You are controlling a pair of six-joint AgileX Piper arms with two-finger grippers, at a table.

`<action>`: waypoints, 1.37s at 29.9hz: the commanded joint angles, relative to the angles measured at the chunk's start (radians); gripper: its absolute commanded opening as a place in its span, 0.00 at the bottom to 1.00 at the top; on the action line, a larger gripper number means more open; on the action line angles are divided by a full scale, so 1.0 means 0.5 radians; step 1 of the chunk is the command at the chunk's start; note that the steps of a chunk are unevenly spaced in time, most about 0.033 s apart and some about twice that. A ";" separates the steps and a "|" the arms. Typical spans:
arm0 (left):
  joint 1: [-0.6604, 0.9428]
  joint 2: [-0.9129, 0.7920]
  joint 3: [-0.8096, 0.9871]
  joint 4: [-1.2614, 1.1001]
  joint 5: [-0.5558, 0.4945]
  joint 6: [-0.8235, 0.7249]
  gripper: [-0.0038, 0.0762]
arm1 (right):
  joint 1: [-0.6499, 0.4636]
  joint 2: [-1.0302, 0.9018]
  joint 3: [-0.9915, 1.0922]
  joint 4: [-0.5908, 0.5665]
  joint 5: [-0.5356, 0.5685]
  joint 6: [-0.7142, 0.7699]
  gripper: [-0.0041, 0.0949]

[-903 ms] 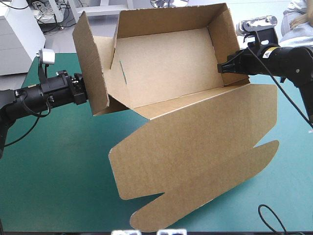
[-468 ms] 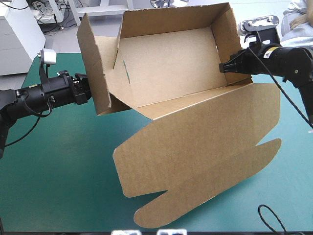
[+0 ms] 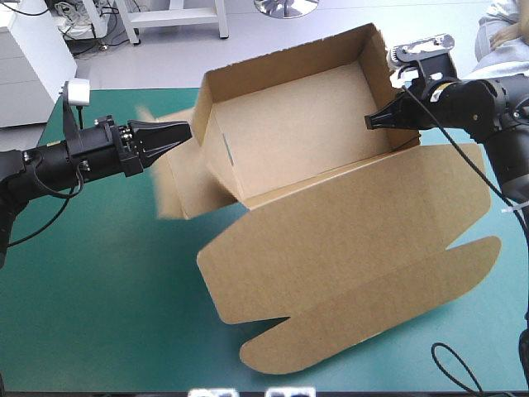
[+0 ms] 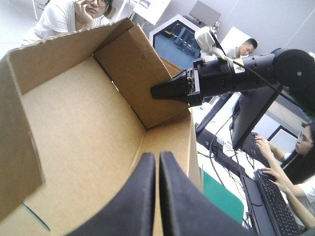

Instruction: Fold the box

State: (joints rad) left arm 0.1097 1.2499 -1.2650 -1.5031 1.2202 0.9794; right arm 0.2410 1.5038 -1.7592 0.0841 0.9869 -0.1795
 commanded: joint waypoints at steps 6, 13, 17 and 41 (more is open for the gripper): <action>-0.010 -0.056 -0.067 -0.110 0.137 -0.001 0.07 | 0.026 -0.084 -0.060 0.058 -0.182 0.030 0.02; -0.006 -0.060 -0.067 -0.097 -0.102 0.091 0.05 | 0.026 -0.084 -0.060 0.058 -0.159 0.030 0.02; -0.006 -0.103 -0.071 -0.001 -0.441 0.087 0.05 | 0.026 -0.106 -0.060 0.055 -0.134 0.030 0.02; -0.006 -0.269 -0.104 3.559 -0.609 -2.086 0.04 | 0.026 -0.143 -0.060 0.063 -0.120 0.021 0.02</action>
State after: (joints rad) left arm 0.1097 1.0975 -1.3247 0.1803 0.9454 0.0218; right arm 0.2555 1.4744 -1.7592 0.0833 0.9991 -0.1758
